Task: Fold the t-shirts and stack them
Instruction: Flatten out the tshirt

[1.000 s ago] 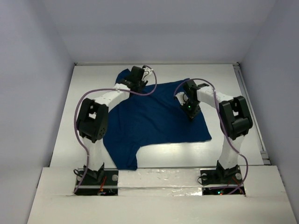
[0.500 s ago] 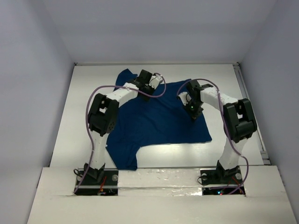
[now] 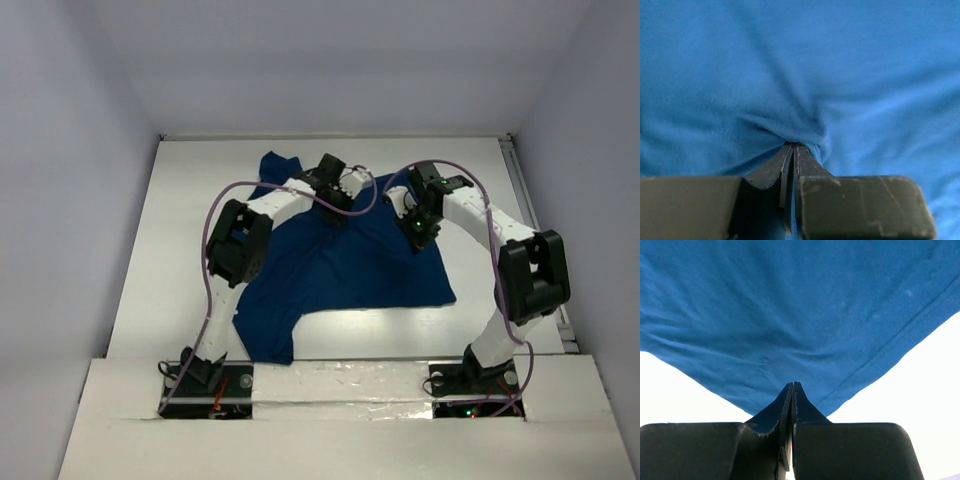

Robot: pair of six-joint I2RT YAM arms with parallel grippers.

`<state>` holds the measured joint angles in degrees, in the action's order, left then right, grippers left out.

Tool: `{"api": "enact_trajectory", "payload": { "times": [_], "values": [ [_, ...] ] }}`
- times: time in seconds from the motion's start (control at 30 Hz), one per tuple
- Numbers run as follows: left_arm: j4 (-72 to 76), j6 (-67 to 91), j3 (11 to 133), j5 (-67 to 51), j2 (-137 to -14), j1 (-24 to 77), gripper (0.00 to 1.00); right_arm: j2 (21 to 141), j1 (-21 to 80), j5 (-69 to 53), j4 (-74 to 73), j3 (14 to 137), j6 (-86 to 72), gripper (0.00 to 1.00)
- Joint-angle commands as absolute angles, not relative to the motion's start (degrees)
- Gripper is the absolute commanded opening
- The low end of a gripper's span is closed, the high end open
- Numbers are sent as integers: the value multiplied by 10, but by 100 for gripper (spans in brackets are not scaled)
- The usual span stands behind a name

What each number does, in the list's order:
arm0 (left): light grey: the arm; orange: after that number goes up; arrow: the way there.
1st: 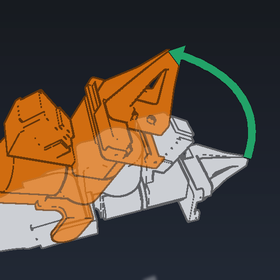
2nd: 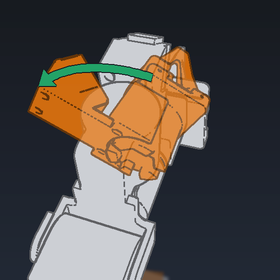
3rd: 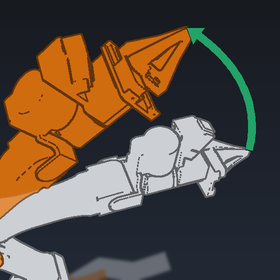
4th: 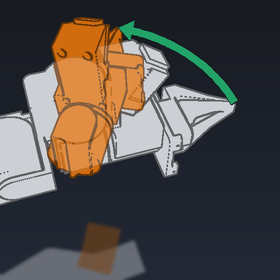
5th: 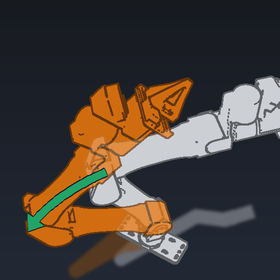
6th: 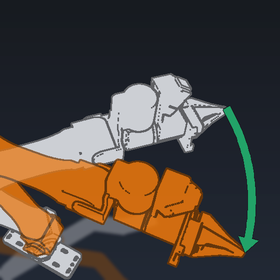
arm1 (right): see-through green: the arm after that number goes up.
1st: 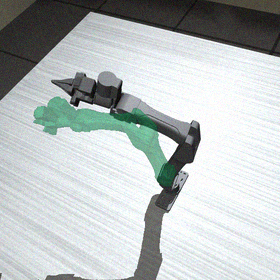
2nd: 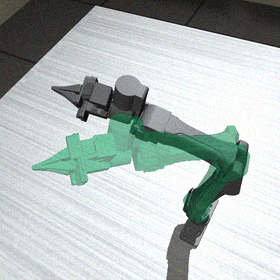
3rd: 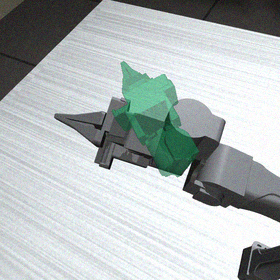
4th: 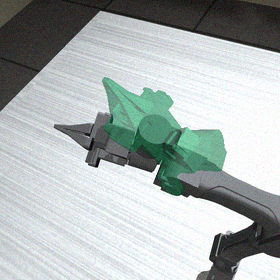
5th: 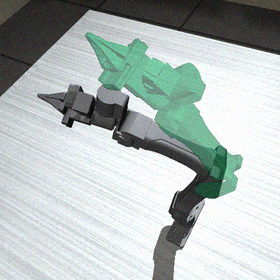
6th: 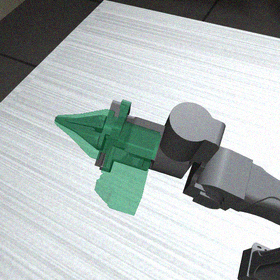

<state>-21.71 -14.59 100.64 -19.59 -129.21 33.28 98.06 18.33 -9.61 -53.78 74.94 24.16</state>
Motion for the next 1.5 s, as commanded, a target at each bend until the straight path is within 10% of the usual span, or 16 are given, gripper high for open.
{"api": "enact_trajectory", "payload": {
  "times": [0.0,0.57,0.83,1.07,1.47],
  "values": [
    [-295,-157,1023,-300,-1330,390,0,955,182,-119,-553,755,238,0],
    [-273,-164,1058,-204,-1190,304,0,974,182,-134,-541,758,238,0],
    [-269,-165,1141,-335,-1165,222,28,993,182,-139,-543,779,236,0],
    [-303,-185,1120,-258,-1226,209,0,992,182,-143,-555,808,234,0],
    [-214,-170,981,-69,-1208,198,0,1099,182,-95,-508,927,191,0]
  ]
}}
